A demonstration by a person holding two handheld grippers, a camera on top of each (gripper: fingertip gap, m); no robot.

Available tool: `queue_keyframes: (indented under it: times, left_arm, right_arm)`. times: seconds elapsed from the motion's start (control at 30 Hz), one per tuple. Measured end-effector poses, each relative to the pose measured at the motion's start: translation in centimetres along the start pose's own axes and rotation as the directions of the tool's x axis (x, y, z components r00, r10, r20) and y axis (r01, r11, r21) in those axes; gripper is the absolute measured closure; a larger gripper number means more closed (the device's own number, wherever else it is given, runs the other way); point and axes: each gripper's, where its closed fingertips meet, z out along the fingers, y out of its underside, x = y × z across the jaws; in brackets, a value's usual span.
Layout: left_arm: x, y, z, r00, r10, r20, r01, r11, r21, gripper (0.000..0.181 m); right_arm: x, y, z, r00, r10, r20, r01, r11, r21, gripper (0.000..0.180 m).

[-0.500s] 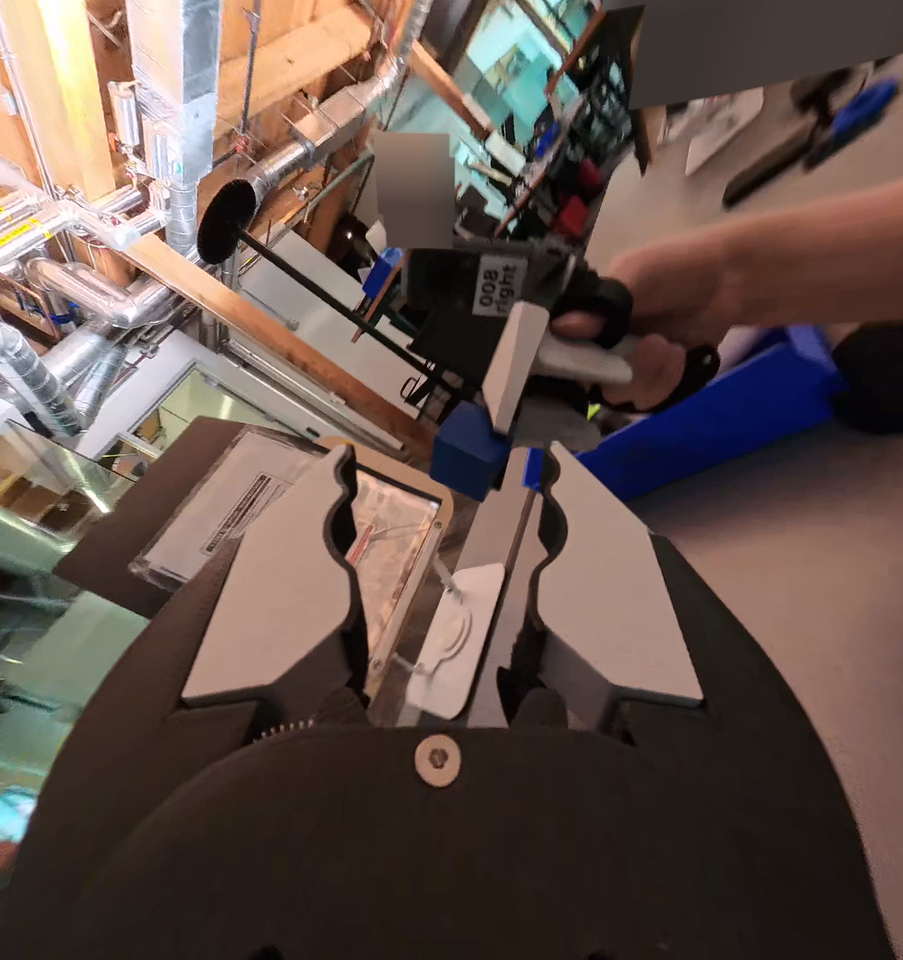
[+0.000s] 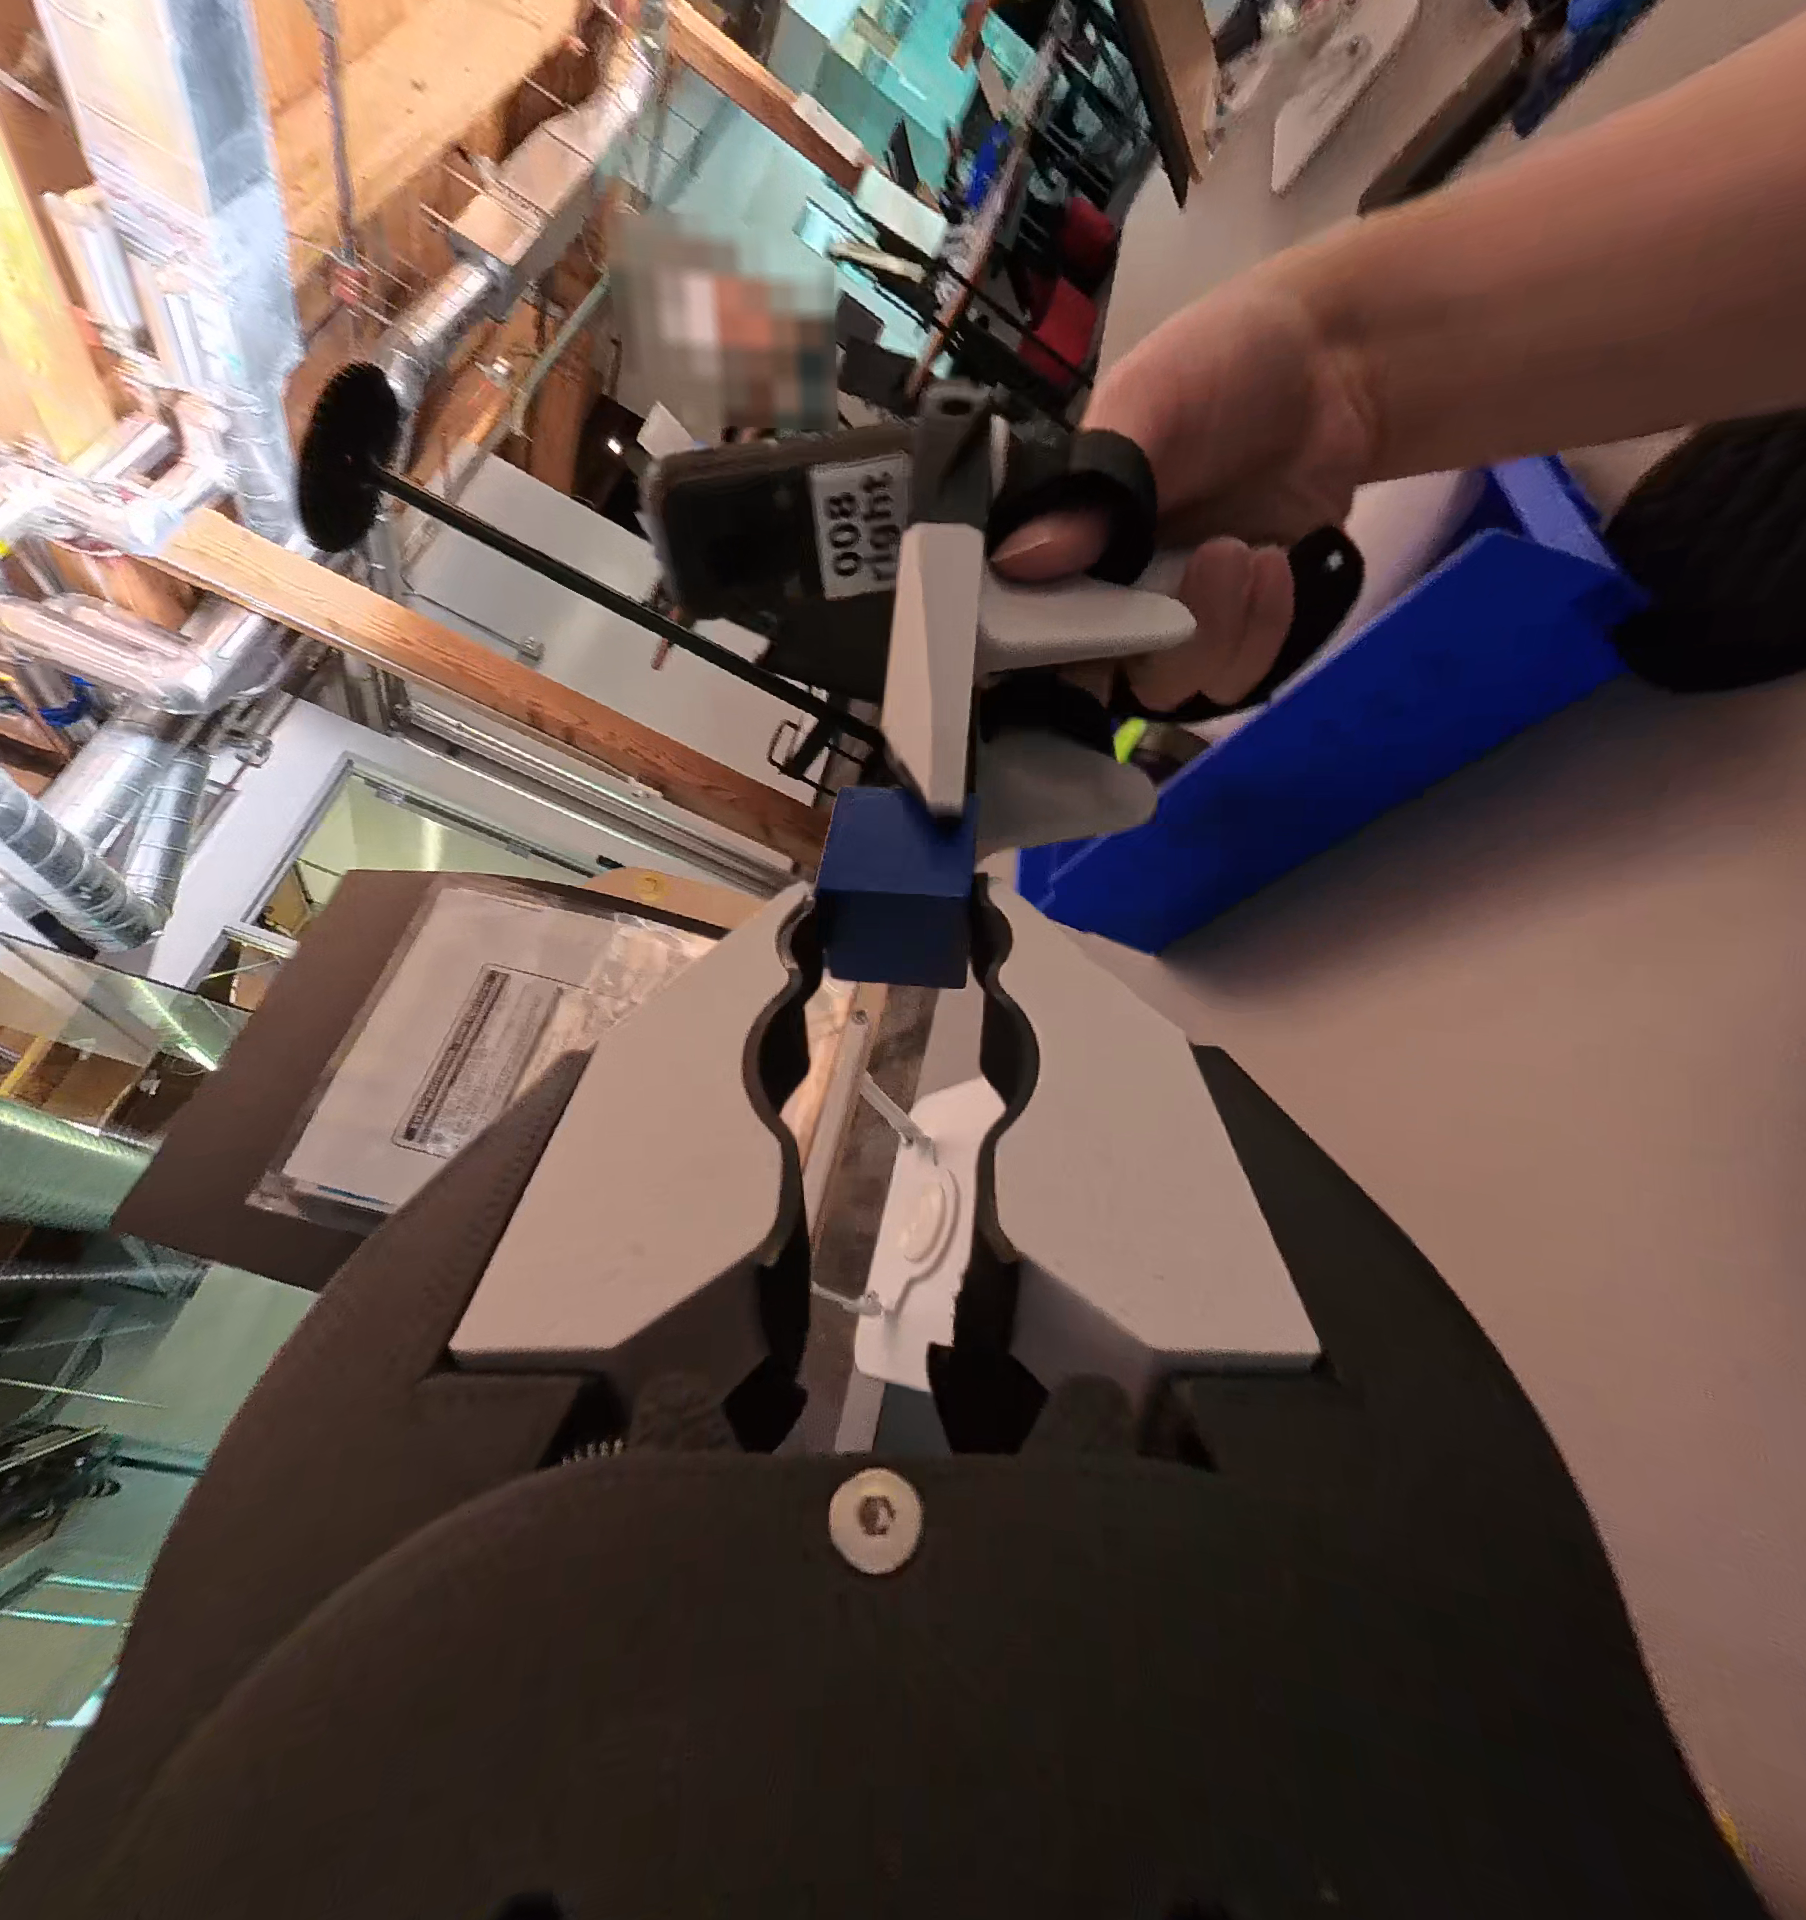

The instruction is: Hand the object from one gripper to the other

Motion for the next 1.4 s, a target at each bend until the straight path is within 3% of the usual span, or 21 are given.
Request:
queue_keyframes:
  times: [0.1,0.17,0.23,0.3,0.37,0.43,0.5,0.6,0.7,0.77,0.8,0.87,0.93,1.0,1.03,1.1,1.2,1.4]
  left_arm:
    - [-1.8,-1.7,-0.7,0.992,-0.116,0.051,0.11,0.988,0.107,0.155]
    - [-3.2,-3.3,-1.3,0.959,-0.278,0.044,0.262,0.939,0.224,0.156]
    - [-4.4,-4.7,-1.5,0.886,-0.464,-0.021,0.444,0.833,0.33,0.155]
    - [-5.4,-5.6,-1.3,0.763,-0.636,-0.117,0.623,0.674,0.398,0.156]
    - [-5.9,-5.8,-0.5,0.607,-0.766,-0.209,0.766,0.495,0.41,0.156]
    - [-6.0,-5.9,0.2,0.475,-0.829,-0.293,0.845,0.338,0.415,0.156]
    - [-5.4,-6.5,0.7,0.4,-0.831,-0.386,0.883,0.237,0.405,0.155]
    - [-4.5,-7.3,1.2,0.335,-0.81,-0.481,0.916,0.16,0.369,0.155]
    - [-4.5,-7.4,1.3,0.302,-0.803,-0.514,0.923,0.112,0.367,0.155]
    - [-4.6,-7.3,1.2,0.292,-0.796,-0.53,0.923,0.09,0.373,0.155]
    - [-4.8,-7.0,1.3,0.301,-0.8,-0.519,0.919,0.098,0.382,0.154]
    - [-5.3,-5.9,1.5,0.357,-0.831,-0.426,0.898,0.18,0.402,0.123]
    - [-5.6,-4.2,1.8,0.488,-0.839,-0.239,0.842,0.381,0.383,0.104]
    - [-5.6,-2.8,1.6,0.657,-0.753,-0.036,0.724,0.617,0.309,0.105]
    - [-5.6,-2.3,1.5,0.726,-0.686,0.049,0.656,0.712,0.25,0.106]
    - [-5.5,-1.4,1.3,0.821,-0.538,0.192,0.527,0.843,0.109,0.114]
    - [-4.5,-1.5,1.7,0.88,-0.405,0.249,0.422,0.906,-0.016,0.123]
    - [-4.0,-1.4,2.4,0.844,-0.469,0.261,0.492,0.87,-0.027,0.142]
  right_arm:
    - [-0.3,-2.1,-0.6,0.98,-0.189,-0.068,0.195,0.976,0.094,0.111]
    - [-0.8,-3.8,-1.4,0.876,-0.438,-0.203,0.47,0.87,0.148,0.096]
    - [-1.9,-5.0,-2.1,0.647,-0.669,-0.366,0.748,0.65,0.135,0.096]
    - [-3.4,-5.8,-2.9,0.304,-0.775,-0.553,0.94,0.338,0.043,0.102]
    - [-5.0,-6.3,-3.6,-0.026,-0.733,-0.68,0.991,0.069,-0.112,0.109]
    - [-5.9,-5.7,-2.7,-0.215,-0.711,-0.669,0.969,-0.067,-0.24,0.114]
    - [-5.5,-5.8,-2.0,-0.327,-0.683,-0.654,0.927,-0.098,-0.362,0.117]
    - [-5.3,-6.0,-2.1,-0.441,-0.617,-0.652,0.874,-0.129,-0.468,0.136]
    - [-6.0,-6.3,-2.7,-0.459,-0.575,-0.677,0.87,-0.136,-0.475,0.154]
    - [-5.9,-6.3,-2.7,-0.443,-0.592,-0.674,0.874,-0.118,-0.471,0.154]
    - [-5.6,-6.4,-2.6,-0.44,-0.607,-0.662,0.87,-0.104,-0.483,0.154]
    - [-4.4,-6.1,-2.3,-0.416,-0.686,-0.597,0.851,-0.061,-0.522,0.154]
    - [-2.3,-5.9,-2.5,-0.364,-0.774,-0.518,0.794,0.032,-0.607,0.155]
    - [0.4,-5.3,-3.7,-0.302,-0.84,-0.452,0.661,0.157,-0.734,0.154]
    - [1.2,-5.3,-4.7,-0.323,-0.847,-0.422,0.576,0.178,-0.798,0.154]
    - [1.4,-5.6,-6.0,-0.447,-0.83,-0.334,0.441,0.12,-0.889,0.154]
    - [1.1,-5.4,-5.0,-0.53,-0.814,-0.239,0.377,0.026,-0.926,0.154]
    - [0.2,-5.4,-3.3,-0.661,-0.742,-0.114,0.28,-0.102,-0.955,0.153]
